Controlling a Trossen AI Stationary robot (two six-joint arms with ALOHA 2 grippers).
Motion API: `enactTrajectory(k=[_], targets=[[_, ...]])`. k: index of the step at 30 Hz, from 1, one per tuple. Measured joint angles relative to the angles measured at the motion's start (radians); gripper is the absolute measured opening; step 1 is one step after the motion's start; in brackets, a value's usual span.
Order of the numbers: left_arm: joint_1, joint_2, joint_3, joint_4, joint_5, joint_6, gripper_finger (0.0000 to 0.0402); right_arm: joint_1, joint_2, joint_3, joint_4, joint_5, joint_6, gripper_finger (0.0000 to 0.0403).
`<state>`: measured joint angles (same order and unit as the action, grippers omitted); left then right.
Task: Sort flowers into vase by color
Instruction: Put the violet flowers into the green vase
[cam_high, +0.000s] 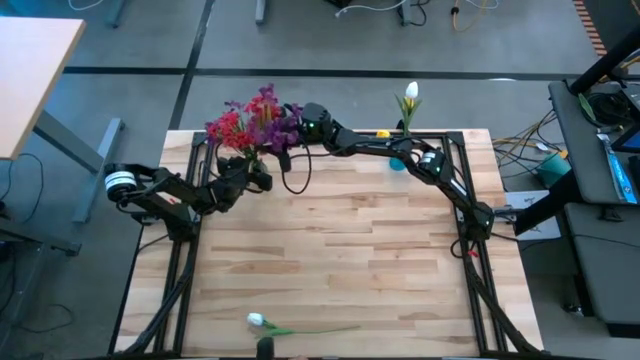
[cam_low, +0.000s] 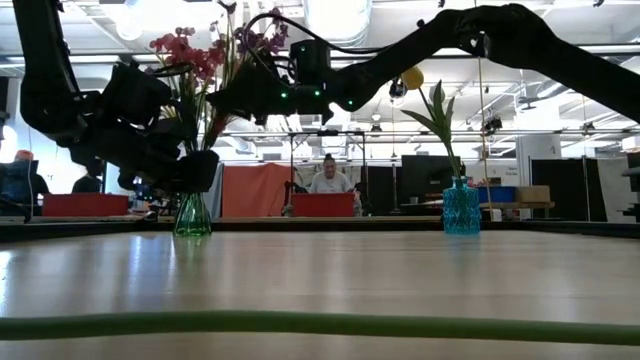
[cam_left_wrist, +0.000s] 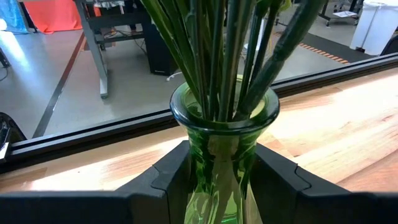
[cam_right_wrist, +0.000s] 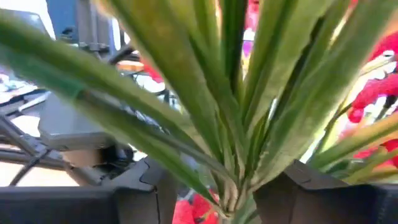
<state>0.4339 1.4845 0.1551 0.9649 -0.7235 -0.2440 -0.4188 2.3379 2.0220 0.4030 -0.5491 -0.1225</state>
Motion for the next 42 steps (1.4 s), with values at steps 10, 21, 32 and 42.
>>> enactTrajectory(k=[10,21,32,42], targets=[[0.000,0.000,0.000,0.000,0.000,0.000,0.0129,0.072,0.000,0.000,-0.002,0.104,-0.092,0.0078],[0.000,0.000,0.000,0.000,0.000,0.000,0.0129,0.066,-0.004,0.028,-0.062,0.184,-0.099,0.0017],[0.000,0.001,0.000,0.000,-0.001,0.000,0.0129,0.058,-0.052,0.024,-0.168,0.177,-0.099,0.0082],[0.000,0.001,0.000,-0.001,-0.002,0.000,0.0129,0.056,-0.092,0.024,-0.294,0.148,-0.123,0.0178]])
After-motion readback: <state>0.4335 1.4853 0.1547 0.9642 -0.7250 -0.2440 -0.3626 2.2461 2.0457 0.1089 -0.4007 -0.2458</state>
